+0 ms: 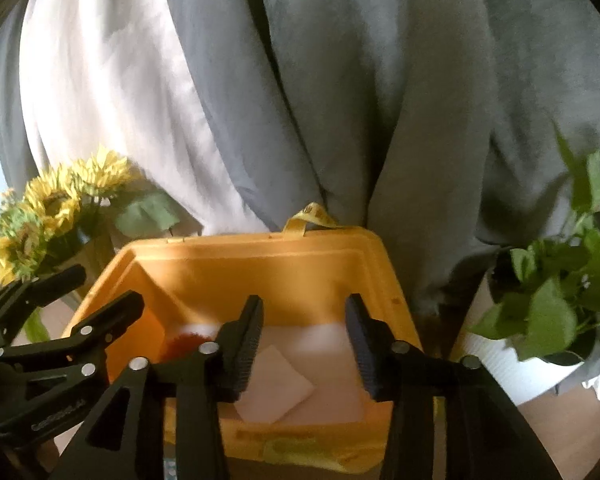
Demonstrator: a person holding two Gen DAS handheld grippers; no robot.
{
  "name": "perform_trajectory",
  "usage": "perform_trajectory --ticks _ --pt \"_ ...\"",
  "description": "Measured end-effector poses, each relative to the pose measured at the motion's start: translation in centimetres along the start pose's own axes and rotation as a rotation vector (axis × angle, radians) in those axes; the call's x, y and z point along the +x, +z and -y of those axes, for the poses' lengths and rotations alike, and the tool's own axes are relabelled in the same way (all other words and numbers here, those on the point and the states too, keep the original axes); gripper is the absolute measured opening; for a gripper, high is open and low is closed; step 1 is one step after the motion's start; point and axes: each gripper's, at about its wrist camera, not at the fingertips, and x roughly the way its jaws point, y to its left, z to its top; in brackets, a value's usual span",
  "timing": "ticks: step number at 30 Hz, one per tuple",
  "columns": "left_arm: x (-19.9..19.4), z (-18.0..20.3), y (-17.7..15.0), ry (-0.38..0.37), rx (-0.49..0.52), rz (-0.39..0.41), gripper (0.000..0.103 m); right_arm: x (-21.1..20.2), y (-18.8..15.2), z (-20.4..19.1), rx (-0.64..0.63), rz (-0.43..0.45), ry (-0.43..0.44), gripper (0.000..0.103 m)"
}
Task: Organize soft objects
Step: 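Lift both open tools out of the crate back toward the toy pile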
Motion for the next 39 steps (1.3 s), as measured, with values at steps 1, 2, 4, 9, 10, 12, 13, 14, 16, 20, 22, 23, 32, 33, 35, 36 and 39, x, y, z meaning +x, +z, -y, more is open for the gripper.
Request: perform_trajectory --ticks 1,2,4,9,10,12,13,14,16,20,22,23,32,33,35,36,39 --pt "-0.7 0.1 0.1 -0.001 -0.001 0.011 0.079 -0.6 0.1 0.0 0.001 0.010 -0.007 0.049" --pt "-1.3 0.1 0.2 0.002 -0.005 0.020 0.081 -1.1 0.2 -0.1 -0.001 0.021 -0.017 0.049" --pt "-2.8 0.3 0.4 0.013 -0.009 0.043 0.083 -2.3 0.3 -0.2 0.006 0.042 -0.011 0.049" --pt "-5.9 0.6 0.5 0.025 -0.001 0.083 0.084 -5.3 0.4 -0.2 0.023 0.077 -0.008 0.053" --pt "-6.6 0.6 0.5 0.026 0.002 0.090 0.084 -6.0 0.3 -0.2 0.026 0.082 -0.007 0.054" --pt "-7.8 0.5 0.3 0.029 0.003 0.104 0.084 -7.3 0.2 -0.2 0.029 0.098 -0.017 0.054" --pt "-8.5 0.5 0.2 0.030 0.005 0.112 0.084 -7.7 0.2 -0.3 0.031 0.104 -0.020 0.054" --pt "-9.1 0.6 0.2 0.030 0.006 0.116 0.084 -8.3 0.0 -0.3 0.030 0.109 -0.020 0.054" --pt "-10.4 0.7 0.0 0.032 0.011 0.131 0.085 -9.5 -0.2 -0.3 0.034 0.125 -0.026 0.054" --pt "-12.6 1.0 -0.6 0.033 0.015 0.148 0.086 -11.6 -0.7 -0.2 0.038 0.140 -0.028 0.054" --pt "-13.6 1.3 -0.9 0.034 0.019 0.151 0.086 -12.6 -1.1 -0.2 0.039 0.145 -0.036 0.054" --pt "-14.1 1.4 -1.1 0.032 0.020 0.152 0.086 -13.1 -1.3 -0.1 0.041 0.147 -0.037 0.054" --pt "-17.4 2.0 -3.1 0.020 0.034 0.149 0.087 -16.8 -3.6 -0.4 0.059 0.151 -0.045 0.054" --pt "-17.7 2.0 -3.4 0.015 0.034 0.145 0.087 -17.1 -3.8 -0.5 0.061 0.150 -0.045 0.054" --pt "-18.2 2.0 -4.1 0.007 0.032 0.134 0.087 -17.7 -4.3 -0.6 0.063 0.143 -0.047 0.054" --pt "-18.5 2.1 -4.5 0.004 0.031 0.129 0.087 -18.0 -4.6 -0.6 0.064 0.142 -0.049 0.054" --pt "-19.2 2.2 -5.5 -0.017 0.039 0.119 0.087 -18.8 -5.6 -0.8 0.069 0.142 -0.063 0.054"
